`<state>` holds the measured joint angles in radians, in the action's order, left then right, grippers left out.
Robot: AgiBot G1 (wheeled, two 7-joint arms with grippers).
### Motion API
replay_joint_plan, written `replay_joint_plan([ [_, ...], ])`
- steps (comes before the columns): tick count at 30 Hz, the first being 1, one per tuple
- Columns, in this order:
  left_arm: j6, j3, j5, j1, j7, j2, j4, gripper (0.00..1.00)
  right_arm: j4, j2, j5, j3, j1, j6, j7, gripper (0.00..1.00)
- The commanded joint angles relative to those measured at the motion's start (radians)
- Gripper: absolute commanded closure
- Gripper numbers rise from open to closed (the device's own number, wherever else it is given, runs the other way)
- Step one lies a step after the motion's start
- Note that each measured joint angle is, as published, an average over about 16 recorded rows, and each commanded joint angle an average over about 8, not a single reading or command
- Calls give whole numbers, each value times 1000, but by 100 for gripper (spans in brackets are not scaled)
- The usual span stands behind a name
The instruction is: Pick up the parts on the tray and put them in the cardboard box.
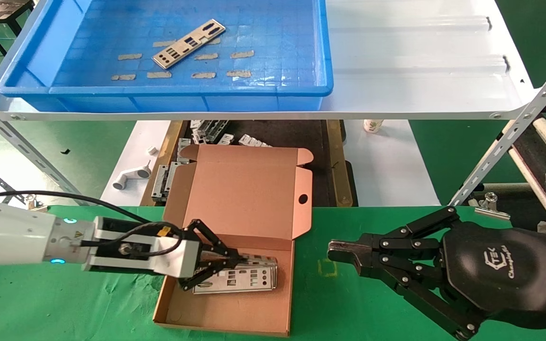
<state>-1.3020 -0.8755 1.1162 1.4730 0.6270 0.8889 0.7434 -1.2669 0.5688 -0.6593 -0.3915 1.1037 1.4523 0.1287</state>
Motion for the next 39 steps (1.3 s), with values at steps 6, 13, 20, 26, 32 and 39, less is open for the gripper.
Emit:
replay_joint_plan([
  [6, 64, 0, 10, -52, 49, 22, -18, 100, 0, 0, 0, 0, 0, 0, 0, 100],
  [13, 61, 5, -3, -84, 90, 18, -15, 84, 0, 0, 0, 0, 0, 0, 0, 100],
  [20, 29, 1, -8, -103, 119, 6, -6, 1, 0, 0, 0, 0, 0, 0, 0, 100],
  [26, 19, -5, -1, -113, 128, -7, 6, 0, 0, 0, 0, 0, 0, 0, 0, 100],
  [32, 3, -6, -8, -124, 123, -22, 26, 0, 0, 0, 0, 0, 0, 0, 0, 100],
  [39, -48, 24, -86, -114, 58, -50, 47, 0, 0, 0, 0, 0, 0, 0, 0, 100],
])
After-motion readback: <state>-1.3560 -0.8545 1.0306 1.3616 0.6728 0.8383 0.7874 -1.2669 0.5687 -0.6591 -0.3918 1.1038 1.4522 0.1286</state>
